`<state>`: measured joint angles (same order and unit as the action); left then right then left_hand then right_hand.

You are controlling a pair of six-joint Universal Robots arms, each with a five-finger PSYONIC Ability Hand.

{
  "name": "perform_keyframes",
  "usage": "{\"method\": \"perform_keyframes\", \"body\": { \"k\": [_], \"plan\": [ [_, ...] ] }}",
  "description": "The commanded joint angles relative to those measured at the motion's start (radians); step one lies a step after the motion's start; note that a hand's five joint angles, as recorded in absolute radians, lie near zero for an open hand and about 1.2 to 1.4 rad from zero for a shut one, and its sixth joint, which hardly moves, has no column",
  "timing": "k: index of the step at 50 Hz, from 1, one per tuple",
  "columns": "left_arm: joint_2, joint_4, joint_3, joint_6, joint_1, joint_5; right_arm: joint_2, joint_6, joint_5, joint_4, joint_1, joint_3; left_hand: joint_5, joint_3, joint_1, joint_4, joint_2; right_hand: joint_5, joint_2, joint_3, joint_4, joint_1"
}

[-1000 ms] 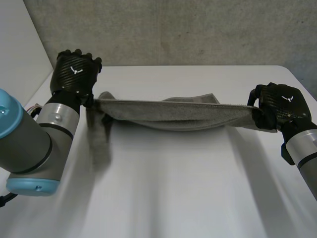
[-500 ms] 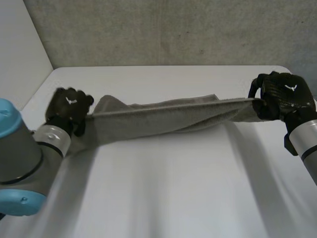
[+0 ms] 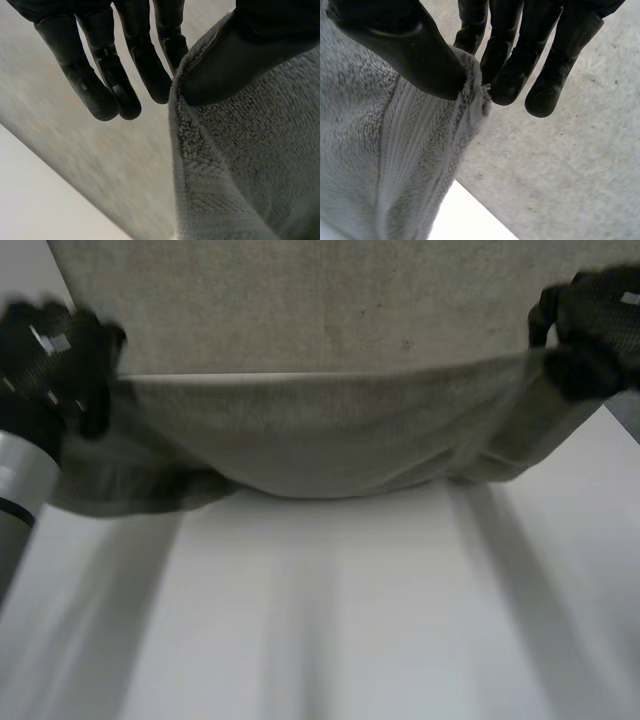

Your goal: Fold the towel.

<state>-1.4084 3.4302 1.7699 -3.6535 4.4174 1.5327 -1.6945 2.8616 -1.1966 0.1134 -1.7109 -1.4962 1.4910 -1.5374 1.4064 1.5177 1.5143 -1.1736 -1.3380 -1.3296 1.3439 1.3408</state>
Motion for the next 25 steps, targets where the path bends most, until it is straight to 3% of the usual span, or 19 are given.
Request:
{"method": "perform_keyframes", "body": {
  "k": [1, 6, 8, 9, 11, 14, 17, 20, 22, 23, 25],
  "plan": [
    [0.025, -0.129, -0.136, 0.056, 0.0, -0.036, 0.115, -0.146, 0.005, 0.247, 0.016, 0.238, -0.269, 0.141, -0.01, -0.121, -0.118, -0.048, -0.058, -0.067, 0.052, 0.056],
    [-0.181, -0.23, -0.175, 0.052, 0.0, -0.072, 0.327, -0.329, -0.029, 0.385, -0.033, 0.361, -0.269, 0.141, -0.01, -0.121, -0.118, -0.048, -0.058, -0.067, 0.052, 0.056],
    [-0.33, -0.261, -0.208, 0.038, 0.002, -0.075, 0.385, -0.358, -0.052, 0.393, -0.053, 0.381, -0.269, 0.141, -0.01, -0.121, -0.118, -0.048, -0.058, -0.067, 0.052, 0.056],
    [-0.331, -0.261, -0.208, 0.038, 0.002, -0.075, 0.386, -0.358, -0.052, 0.393, -0.053, 0.381, -0.269, 0.141, -0.01, -0.121, -0.118, -0.048, -0.058, -0.067, 0.052, 0.056],
    [-0.461, -0.267, -0.272, -0.002, -0.001, -0.072, 0.505, -0.395, -0.128, 0.394, -0.1, 0.431, -0.269, 0.141, -0.01, -0.121, -0.118, -0.048, -0.058, -0.067, 0.052, 0.056],
    [-0.524, -0.269, -0.314, -0.034, 0.0, -0.072, 0.625, -0.422, -0.204, 0.394, -0.148, 0.532, -0.269, 0.141, -0.01, -0.121, -0.118, -0.048, -0.058, -0.067, 0.052, 0.056],
    [-0.613, -0.266, -0.429, -0.111, -0.003, -0.062, 0.682, -0.426, -0.236, 0.388, -0.171, 0.602, -0.269, 0.141, -0.01, -0.121, -0.118, -0.048, -0.058, -0.067, 0.052, 0.056],
    [-0.659, -0.256, -0.584, -0.163, -0.006, -0.068, 0.768, -0.404, -0.284, 0.318, -0.204, 0.774, -0.269, 0.141, -0.01, -0.121, -0.118, -0.048, -0.058, -0.067, 0.052, 0.056],
    [-0.666, -0.209, -0.755, -0.16, -0.012, -0.065, 0.796, -0.343, -0.331, 0.129, -0.22, 0.879, -0.269, 0.141, -0.01, -0.121, -0.118, -0.048, -0.058, -0.067, 0.052, 0.056],
    [-0.666, -0.209, -0.756, -0.16, -0.012, -0.065, 0.796, -0.343, -0.331, 0.127, -0.22, 0.88, -0.269, 0.141, -0.01, -0.121, -0.118, -0.048, -0.058, -0.067, 0.052, 0.056],
    [-0.659, -0.163, -0.825, -0.142, -0.02, -0.065, 0.742, -0.239, -0.385, -0.117, -0.22, 0.848, -0.269, 0.141, -0.01, -0.121, -0.118, -0.048, -0.058, -0.067, 0.052, 0.056]
  ]
}}
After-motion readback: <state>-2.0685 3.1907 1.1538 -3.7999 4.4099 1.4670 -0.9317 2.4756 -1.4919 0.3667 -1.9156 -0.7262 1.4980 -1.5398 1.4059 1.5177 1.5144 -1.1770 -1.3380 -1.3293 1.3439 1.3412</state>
